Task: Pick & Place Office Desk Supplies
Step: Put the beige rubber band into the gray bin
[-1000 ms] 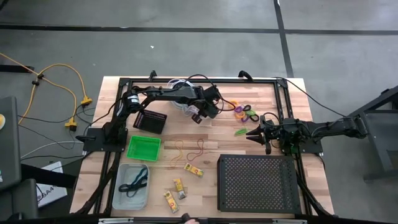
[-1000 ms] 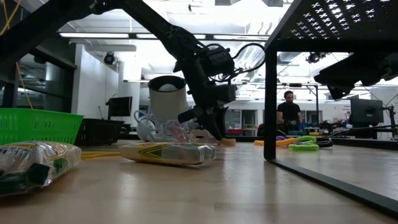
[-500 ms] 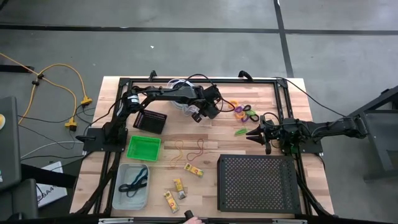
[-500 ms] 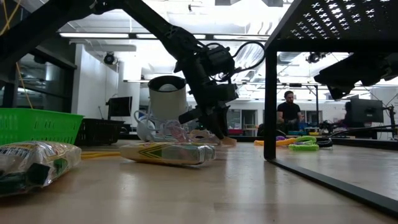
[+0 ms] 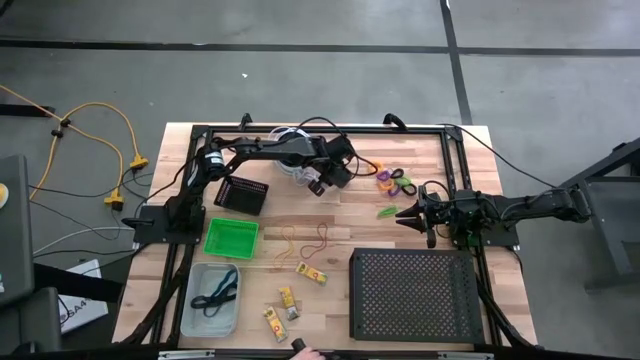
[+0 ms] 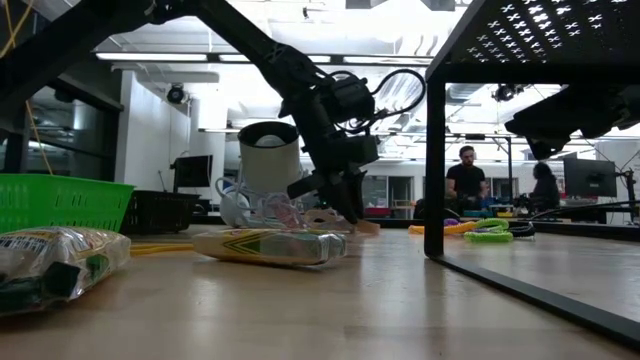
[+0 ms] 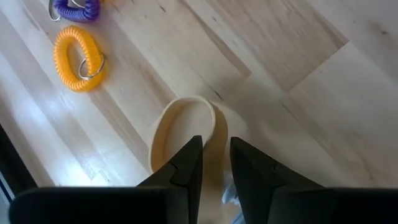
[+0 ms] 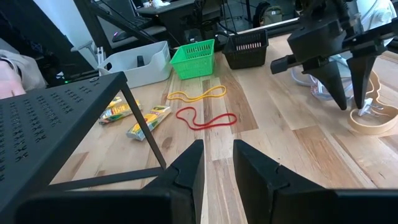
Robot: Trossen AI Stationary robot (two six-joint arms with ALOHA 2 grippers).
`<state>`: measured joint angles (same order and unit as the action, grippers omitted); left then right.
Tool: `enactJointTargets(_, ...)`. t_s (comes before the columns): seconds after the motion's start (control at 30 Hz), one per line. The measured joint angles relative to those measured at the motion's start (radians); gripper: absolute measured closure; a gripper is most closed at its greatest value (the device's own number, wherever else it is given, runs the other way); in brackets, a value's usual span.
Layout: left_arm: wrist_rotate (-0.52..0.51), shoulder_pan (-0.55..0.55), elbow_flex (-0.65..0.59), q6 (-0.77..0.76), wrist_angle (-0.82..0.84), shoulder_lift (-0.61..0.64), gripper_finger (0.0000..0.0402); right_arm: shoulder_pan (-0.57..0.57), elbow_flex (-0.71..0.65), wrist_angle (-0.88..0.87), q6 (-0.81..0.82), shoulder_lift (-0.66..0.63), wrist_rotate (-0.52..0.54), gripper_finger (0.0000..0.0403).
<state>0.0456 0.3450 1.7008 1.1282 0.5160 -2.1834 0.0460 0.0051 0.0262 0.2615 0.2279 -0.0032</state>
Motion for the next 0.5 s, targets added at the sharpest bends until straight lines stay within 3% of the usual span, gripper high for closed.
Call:
enactJointTargets(0.3,-0.026,0.000,0.001,-0.052,0.039,-0.002,0.0325,0.000,0.000,0.000,0.000,0.000,0.000,0.0330)
enactJointTargets(0.5,-0.033,-0.004,0.001,0.022,-0.005,-0.003,0.0325,0.000,0.000,0.000,0.000,0.000,0.000,0.0330)
